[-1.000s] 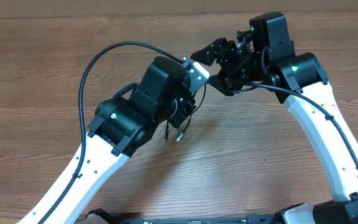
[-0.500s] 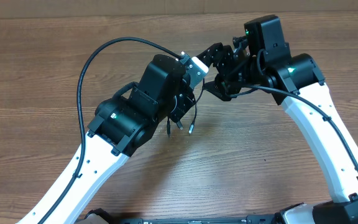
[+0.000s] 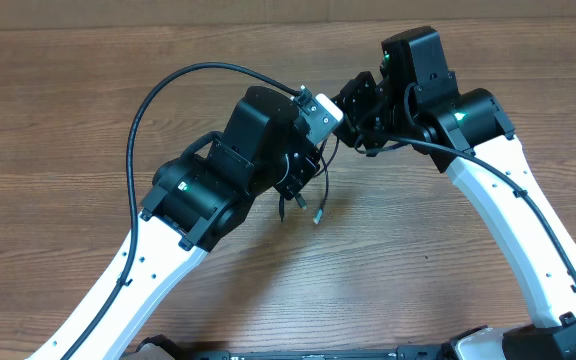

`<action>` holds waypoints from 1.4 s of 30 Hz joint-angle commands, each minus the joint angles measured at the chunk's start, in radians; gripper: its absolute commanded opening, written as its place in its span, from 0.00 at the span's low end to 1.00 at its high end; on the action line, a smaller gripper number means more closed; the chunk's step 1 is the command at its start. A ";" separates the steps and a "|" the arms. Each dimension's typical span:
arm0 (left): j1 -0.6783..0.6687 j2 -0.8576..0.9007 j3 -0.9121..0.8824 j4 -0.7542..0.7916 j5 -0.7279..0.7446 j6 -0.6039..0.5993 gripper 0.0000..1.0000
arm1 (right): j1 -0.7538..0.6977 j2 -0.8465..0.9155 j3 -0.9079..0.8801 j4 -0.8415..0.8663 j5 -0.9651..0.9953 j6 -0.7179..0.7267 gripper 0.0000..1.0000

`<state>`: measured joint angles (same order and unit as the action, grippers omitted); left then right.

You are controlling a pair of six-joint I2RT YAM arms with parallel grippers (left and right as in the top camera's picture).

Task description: Untangle cables

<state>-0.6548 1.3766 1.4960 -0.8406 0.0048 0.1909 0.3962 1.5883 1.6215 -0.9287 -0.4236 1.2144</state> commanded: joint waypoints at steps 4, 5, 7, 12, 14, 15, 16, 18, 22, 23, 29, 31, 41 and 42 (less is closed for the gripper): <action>-0.008 -0.011 0.005 0.008 0.023 0.003 0.15 | 0.002 -0.021 0.012 0.009 0.091 0.002 0.04; -0.008 -0.011 0.005 0.008 0.024 0.002 0.15 | 0.002 -0.021 0.012 0.017 0.090 0.006 0.04; -0.008 -0.011 0.005 0.008 0.027 -0.016 0.15 | 0.002 -0.021 0.012 0.037 0.090 0.021 0.04; -0.008 -0.011 0.005 -0.018 0.032 -0.015 0.15 | 0.002 -0.021 0.012 0.114 0.090 0.050 0.04; -0.008 -0.011 0.005 -0.039 0.029 -0.015 0.15 | 0.002 -0.021 0.012 0.134 0.090 0.050 0.04; -0.007 -0.011 0.005 -0.048 0.029 -0.015 0.15 | 0.002 -0.021 0.012 0.143 0.090 0.050 0.04; -0.006 -0.011 0.005 -0.057 0.029 -0.015 0.16 | 0.002 -0.021 0.012 0.151 0.090 0.050 0.04; -0.006 -0.011 0.005 -0.074 0.029 -0.015 0.17 | 0.001 -0.021 0.012 0.174 0.091 0.038 0.04; -0.006 -0.011 0.005 -0.099 0.029 -0.015 0.17 | 0.001 -0.021 0.012 0.243 0.095 -0.066 0.04; -0.006 -0.011 0.005 -0.105 0.029 -0.015 0.17 | 0.001 -0.021 0.012 0.266 0.093 -0.115 0.04; -0.006 -0.011 0.005 -0.131 0.015 -0.015 0.18 | 0.001 -0.021 0.012 0.284 0.007 -0.499 0.04; -0.006 -0.011 0.005 -0.138 0.006 -0.015 0.18 | 0.001 -0.021 0.012 0.252 -0.016 -0.643 0.04; -0.006 -0.011 0.005 -0.178 0.006 -0.015 0.19 | -0.033 -0.021 0.012 -0.048 0.089 -1.086 0.04; -0.006 -0.011 0.005 -0.183 0.006 -0.015 0.19 | -0.033 -0.021 0.012 -0.103 0.127 -1.086 0.04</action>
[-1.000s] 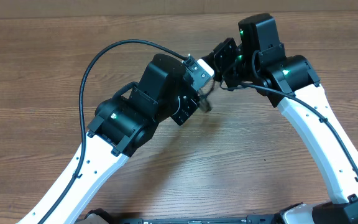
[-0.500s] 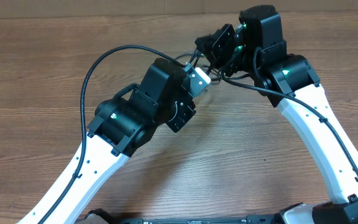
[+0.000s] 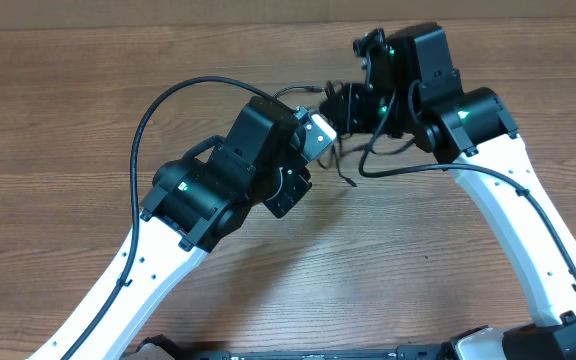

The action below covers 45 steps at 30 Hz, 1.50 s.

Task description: Untangle cables

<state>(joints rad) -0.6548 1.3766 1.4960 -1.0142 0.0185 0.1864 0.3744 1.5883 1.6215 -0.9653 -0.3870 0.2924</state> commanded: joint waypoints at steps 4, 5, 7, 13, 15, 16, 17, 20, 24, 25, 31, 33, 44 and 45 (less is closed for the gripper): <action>-0.006 -0.011 0.005 -0.010 -0.007 -0.011 0.19 | -0.011 -0.021 0.001 -0.294 0.159 -0.149 0.04; -0.006 -0.011 0.005 -0.006 -0.006 -0.011 0.19 | -0.011 -0.021 -0.007 -0.337 0.171 -0.128 0.04; -0.006 -0.011 0.005 -0.001 0.002 -0.011 0.19 | -0.011 -0.021 -0.030 -0.407 0.213 -0.077 0.05; -0.007 -0.011 0.005 -0.008 0.002 -0.038 0.19 | -0.013 -0.021 -0.110 -0.445 0.497 0.166 1.00; -0.007 -0.011 0.005 -0.011 0.002 -0.038 0.19 | -0.024 -0.021 -0.125 -0.406 0.579 0.232 1.00; -0.007 -0.011 0.005 -0.010 0.002 -0.038 0.19 | -0.032 -0.021 -0.126 -0.376 0.592 0.239 1.00; -0.007 -0.011 0.005 -0.010 0.002 -0.038 0.19 | -0.039 -0.021 -0.126 -0.352 0.585 0.239 1.00; -0.007 -0.011 0.005 -0.010 0.002 -0.038 0.20 | -0.060 -0.021 -0.127 -0.249 0.481 0.233 1.00; -0.007 -0.011 0.005 -0.004 0.002 -0.064 0.20 | -0.069 -0.002 -0.129 -0.167 0.404 0.236 1.00; -0.007 -0.011 0.005 -0.002 0.002 -0.070 0.20 | -0.069 0.010 -0.129 -0.155 0.399 0.236 1.00; -0.006 -0.011 0.005 0.074 -0.005 -0.227 0.27 | -0.058 0.144 -0.129 -0.066 0.280 0.195 1.00; -0.005 -0.011 0.005 0.110 -0.069 -0.369 0.29 | -0.048 0.200 -0.129 -0.028 0.259 0.161 0.98; 0.151 -0.011 0.005 0.114 -0.323 -0.866 0.52 | 0.034 0.403 -0.129 0.169 0.171 0.189 0.95; 0.172 -0.011 0.005 0.114 -0.295 -0.859 0.52 | 0.041 0.410 -0.129 0.178 0.172 0.197 0.95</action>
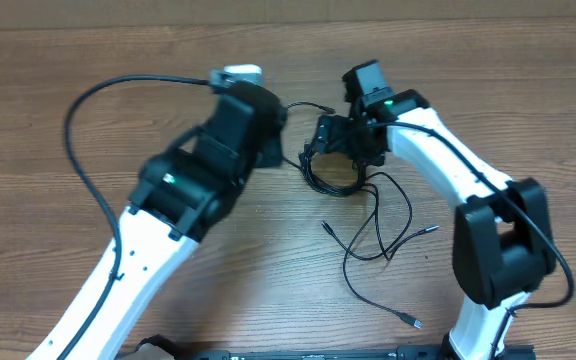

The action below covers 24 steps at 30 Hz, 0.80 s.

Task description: Untangle cables

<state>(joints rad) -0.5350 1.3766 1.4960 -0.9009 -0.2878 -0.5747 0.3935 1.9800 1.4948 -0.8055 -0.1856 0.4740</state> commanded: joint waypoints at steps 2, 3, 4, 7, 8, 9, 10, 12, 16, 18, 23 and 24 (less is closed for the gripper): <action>0.091 -0.011 0.005 0.001 0.069 -0.060 0.51 | 0.036 0.032 -0.003 0.040 -0.029 0.020 0.95; 0.107 -0.011 0.005 0.000 0.091 -0.040 0.52 | 0.044 0.040 -0.003 0.053 -0.027 0.021 0.95; 0.119 -0.011 0.005 0.000 0.109 -0.024 0.52 | 0.051 0.044 -0.003 0.062 -0.025 0.025 0.93; 0.133 -0.011 0.005 -0.003 0.132 0.009 0.51 | 0.065 0.063 -0.003 0.085 -0.021 0.063 0.89; 0.133 -0.011 0.005 -0.003 0.132 0.018 0.51 | 0.068 0.071 -0.003 0.088 -0.017 0.090 0.87; 0.133 -0.011 0.005 -0.004 0.132 0.026 0.51 | 0.071 0.078 -0.003 0.092 -0.013 0.115 0.85; 0.132 -0.011 0.005 -0.007 0.132 0.029 0.51 | 0.072 0.086 -0.003 0.095 -0.009 0.130 0.83; 0.133 -0.011 0.005 -0.015 0.132 0.030 0.51 | 0.077 0.105 -0.003 0.097 -0.006 0.152 0.75; 0.133 -0.011 0.005 -0.020 0.132 0.032 0.51 | 0.091 0.126 -0.003 0.095 -0.011 0.159 0.33; 0.133 -0.011 0.005 -0.019 0.132 0.034 0.51 | 0.103 0.126 -0.003 0.105 -0.011 0.159 0.04; 0.133 -0.011 0.005 -0.026 0.131 0.072 0.51 | 0.118 0.122 0.014 0.148 -0.047 0.158 0.04; 0.133 -0.011 0.005 -0.027 0.131 0.084 0.51 | 0.118 0.117 0.024 0.149 -0.051 0.158 0.04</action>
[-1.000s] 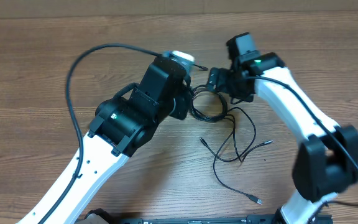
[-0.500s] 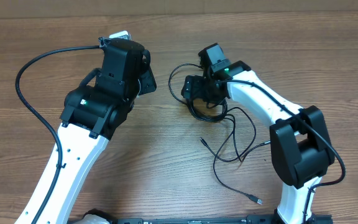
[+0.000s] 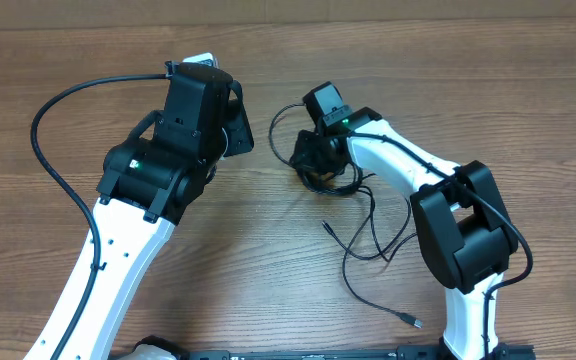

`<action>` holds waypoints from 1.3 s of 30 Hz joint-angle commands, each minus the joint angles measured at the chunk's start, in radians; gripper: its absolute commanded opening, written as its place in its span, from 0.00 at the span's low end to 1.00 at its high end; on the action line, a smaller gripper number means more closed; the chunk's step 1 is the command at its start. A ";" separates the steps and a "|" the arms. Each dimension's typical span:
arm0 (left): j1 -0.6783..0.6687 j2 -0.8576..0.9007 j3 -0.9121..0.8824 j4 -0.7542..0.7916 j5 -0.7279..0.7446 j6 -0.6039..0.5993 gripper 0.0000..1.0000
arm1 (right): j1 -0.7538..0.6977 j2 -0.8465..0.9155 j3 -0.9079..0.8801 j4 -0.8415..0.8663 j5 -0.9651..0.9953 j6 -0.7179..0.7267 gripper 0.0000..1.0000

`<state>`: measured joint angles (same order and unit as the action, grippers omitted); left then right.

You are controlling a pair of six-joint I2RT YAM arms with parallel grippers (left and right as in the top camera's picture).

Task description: Untangle cables

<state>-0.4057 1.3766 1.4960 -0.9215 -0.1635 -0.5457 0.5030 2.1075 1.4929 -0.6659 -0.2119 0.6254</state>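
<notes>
A tangle of thin black cables [image 3: 330, 186] lies on the wooden table [image 3: 528, 120] near its middle. One loop [image 3: 274, 128] bulges out to the left, and loose strands [image 3: 378, 238] trail toward the front, one ending in a small plug [image 3: 413, 322]. My right gripper [image 3: 310, 160] points down into the left part of the tangle and looks shut on it, though its fingertips are hidden among the dark cables. My left gripper [image 3: 236, 128] hovers to the left of the loop, apart from it. Its jaws do not show clearly.
My left arm's own thick black lead [image 3: 58, 110] arcs over the table's left side. My right arm [image 3: 468, 230] folds back from the front right, over the trailing strands. A pale wall edge runs along the back.
My left gripper has drawn back to the left, away from the cables. My right gripper, with the tangle, has shifted slightly left, and a loop now sticks out to the left.
At first both grippers were close together above mid-table with the cables dangling between them. They stayed close a moment later, cables still hanging. Then the tangle lay on the table under my right gripper with strands spread forward. My left arm has since pulled away.
</notes>
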 commanded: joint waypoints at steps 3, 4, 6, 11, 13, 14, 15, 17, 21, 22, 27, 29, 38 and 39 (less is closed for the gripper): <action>0.015 -0.011 0.005 -0.010 0.007 0.063 0.51 | 0.008 -0.036 0.064 0.010 -0.026 -0.004 0.04; 0.021 -0.011 0.005 -0.010 0.008 0.063 0.51 | 0.008 -0.050 0.076 0.011 -0.025 -0.005 0.04; 0.038 -0.011 0.005 -0.010 0.010 0.059 0.51 | 0.006 -0.086 0.103 0.014 -0.025 -0.005 0.04; 0.080 -0.011 0.005 -0.014 0.092 0.060 0.51 | -0.010 -0.208 0.155 0.013 -0.026 0.004 0.04; 0.088 -0.011 0.005 -0.016 0.115 0.069 0.51 | -0.015 -0.266 0.170 0.006 -0.025 0.026 0.04; 0.087 -0.011 0.005 -0.016 0.118 0.072 0.51 | -0.016 -0.293 0.177 0.002 -0.026 0.039 0.04; 0.087 -0.011 0.005 -0.017 0.121 0.078 0.51 | -0.016 -0.325 0.183 -0.003 -0.025 0.054 0.04; 0.087 -0.011 0.005 -0.017 0.150 0.107 0.51 | -0.016 -0.381 0.187 -0.005 -0.026 0.068 0.04; 0.087 -0.011 0.005 -0.022 0.214 0.169 0.51 | -0.016 -0.497 0.187 -0.019 -0.025 0.085 0.04; 0.087 -0.011 0.005 -0.025 0.221 0.169 0.51 | -0.016 -0.519 0.187 -0.030 -0.025 0.085 0.04; 0.087 -0.011 0.005 -0.044 0.262 0.169 0.50 | -0.016 -0.581 0.187 -0.159 0.018 0.084 0.04; 0.087 -0.011 0.005 -0.050 0.269 0.169 0.50 | -0.016 -0.580 0.187 -0.212 0.035 0.081 0.15; 0.100 -0.011 0.005 -0.013 0.240 0.122 0.51 | 0.016 -0.470 0.178 -0.304 0.053 -0.005 0.78; 0.110 -0.011 0.005 -0.012 0.194 0.089 0.51 | 0.024 -0.453 0.178 -0.295 0.053 -0.024 0.79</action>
<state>-0.3172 1.3766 1.4960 -0.9417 0.0944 -0.4141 0.5003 1.6119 1.6691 -0.9760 -0.1726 0.6708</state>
